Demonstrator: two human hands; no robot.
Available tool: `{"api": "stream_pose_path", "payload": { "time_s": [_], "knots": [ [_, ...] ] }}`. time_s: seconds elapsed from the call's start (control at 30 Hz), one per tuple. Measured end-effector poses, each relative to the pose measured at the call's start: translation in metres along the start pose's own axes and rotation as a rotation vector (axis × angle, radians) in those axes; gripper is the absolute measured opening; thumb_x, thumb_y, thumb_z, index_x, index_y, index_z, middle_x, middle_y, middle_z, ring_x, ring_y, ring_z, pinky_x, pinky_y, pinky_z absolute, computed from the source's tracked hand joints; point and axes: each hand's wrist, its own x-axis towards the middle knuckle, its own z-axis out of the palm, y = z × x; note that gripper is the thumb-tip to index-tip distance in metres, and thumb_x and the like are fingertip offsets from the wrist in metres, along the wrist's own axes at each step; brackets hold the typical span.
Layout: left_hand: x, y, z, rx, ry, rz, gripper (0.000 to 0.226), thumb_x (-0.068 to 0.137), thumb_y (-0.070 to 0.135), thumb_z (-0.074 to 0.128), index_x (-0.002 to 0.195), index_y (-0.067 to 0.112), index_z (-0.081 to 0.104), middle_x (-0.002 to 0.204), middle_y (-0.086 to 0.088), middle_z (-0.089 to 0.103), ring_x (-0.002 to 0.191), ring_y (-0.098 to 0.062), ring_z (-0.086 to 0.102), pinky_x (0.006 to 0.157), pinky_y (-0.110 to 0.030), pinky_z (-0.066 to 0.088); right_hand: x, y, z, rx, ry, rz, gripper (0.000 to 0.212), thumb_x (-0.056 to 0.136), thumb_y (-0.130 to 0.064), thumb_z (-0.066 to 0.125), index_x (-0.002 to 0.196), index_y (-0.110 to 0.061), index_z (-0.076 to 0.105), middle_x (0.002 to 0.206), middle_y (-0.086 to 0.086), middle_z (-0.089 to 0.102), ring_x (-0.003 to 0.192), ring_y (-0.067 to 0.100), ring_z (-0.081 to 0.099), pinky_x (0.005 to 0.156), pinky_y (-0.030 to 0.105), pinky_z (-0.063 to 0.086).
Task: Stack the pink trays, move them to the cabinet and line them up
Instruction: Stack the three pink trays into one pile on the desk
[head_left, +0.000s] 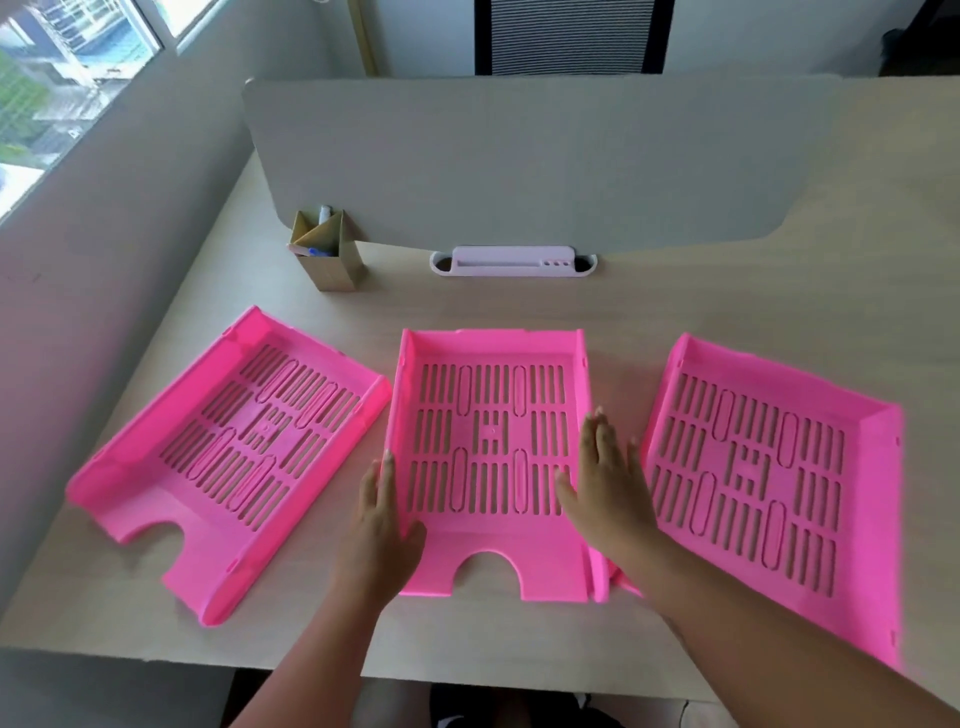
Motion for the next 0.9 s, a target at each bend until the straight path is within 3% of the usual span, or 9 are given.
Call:
{"api": "stream_pose_path", "payload": {
  "time_s": [0.1,0.2,0.47,0.63,0.7,0.77,0.8,0.87,0.9],
  "knots": [
    [0.001,0.018,-0.005,0.209,0.096,0.024,0.081,0.082,0.024,0.060,0.150,0.006,0.022,0.154,-0.022,0.028,0.136,-0.045,0.031,0.101,-0.065,0.038,-0.001,0.017,-0.015,0.031,0.041,-0.029,0.079,0.100,-0.047,0.031,0.155,-0.006,-0.008,0.165,0.012,-0.007,0.153,0.023,-0.002,0.124,0.046,0.004],
    [0.013,0.062,-0.002,0.277,0.172,0.145,0.074,0.080,0.032,0.053,0.145,-0.001,0.034,0.149,-0.025,0.038,0.137,-0.045,0.030,0.112,-0.059,0.023,0.000,0.042,-0.037,0.072,0.136,0.022,0.078,0.099,-0.045,0.035,0.157,-0.004,0.002,0.166,0.013,0.005,0.153,0.024,0.005,0.124,0.045,0.005],
    [0.046,0.197,0.065,0.240,0.023,0.533,0.068,0.079,0.027,0.060,0.138,-0.004,0.046,0.139,-0.021,0.052,0.130,-0.041,0.042,0.107,-0.056,0.036,-0.035,0.163,-0.064,0.015,0.229,0.373,0.075,0.098,-0.030,0.047,0.156,0.000,0.009,0.164,0.018,0.013,0.152,0.029,0.011,0.124,0.046,0.009],
    [0.038,0.238,0.106,0.197,-0.180,0.549,0.074,0.086,0.030,0.056,0.150,0.005,0.028,0.154,-0.013,0.037,0.137,-0.032,0.037,0.106,-0.051,0.039,-0.075,0.212,-0.060,0.066,0.229,0.562,0.076,0.096,-0.026,0.048,0.155,0.002,0.008,0.164,0.019,0.013,0.152,0.030,0.010,0.122,0.047,0.012],
    [0.034,0.242,0.117,0.132,-0.251,0.471,0.077,0.089,0.028,0.056,0.154,0.012,0.018,0.157,-0.007,0.032,0.130,-0.030,0.047,0.095,-0.049,0.050,-0.088,0.219,-0.054,0.217,0.230,0.610,0.075,0.098,-0.022,0.047,0.156,0.002,0.005,0.164,0.019,0.010,0.152,0.031,0.009,0.121,0.044,0.019],
    [0.029,0.244,0.123,0.077,-0.298,0.371,0.074,0.093,0.023,0.051,0.155,0.021,0.010,0.149,-0.007,0.042,0.106,-0.027,0.063,0.074,-0.042,0.059,-0.097,0.221,-0.049,0.424,0.216,0.668,0.072,0.100,-0.016,0.045,0.157,-0.003,0.003,0.163,0.019,0.017,0.145,0.033,0.031,0.107,0.038,0.042],
    [0.028,0.247,0.125,0.059,-0.308,0.329,0.071,0.095,0.019,0.046,0.155,0.024,0.008,0.142,-0.009,0.049,0.094,-0.025,0.066,0.067,-0.039,0.060,-0.100,0.222,-0.046,0.500,0.213,0.697,0.071,0.100,-0.013,0.044,0.158,-0.007,0.003,0.158,0.019,0.031,0.128,0.033,0.053,0.088,0.032,0.054],
    [0.028,0.252,0.127,0.029,-0.306,0.283,0.063,0.098,0.014,0.036,0.155,0.025,0.010,0.130,-0.014,0.058,0.079,-0.022,0.064,0.065,-0.043,0.061,-0.104,0.223,-0.046,0.581,0.212,0.740,0.068,0.100,-0.010,0.042,0.159,-0.014,0.006,0.122,0.015,0.061,0.077,0.022,0.067,0.054,0.027,0.052],
    [0.029,0.255,0.126,0.021,-0.303,0.275,0.061,0.099,0.013,0.034,0.155,0.023,0.012,0.127,-0.016,0.060,0.076,-0.021,0.063,0.065,-0.045,0.061,-0.106,0.225,-0.047,0.605,0.213,0.745,0.066,0.101,-0.009,0.040,0.159,-0.015,0.009,0.104,0.010,0.064,0.064,0.019,0.064,0.050,0.031,0.053]
  ]
}}
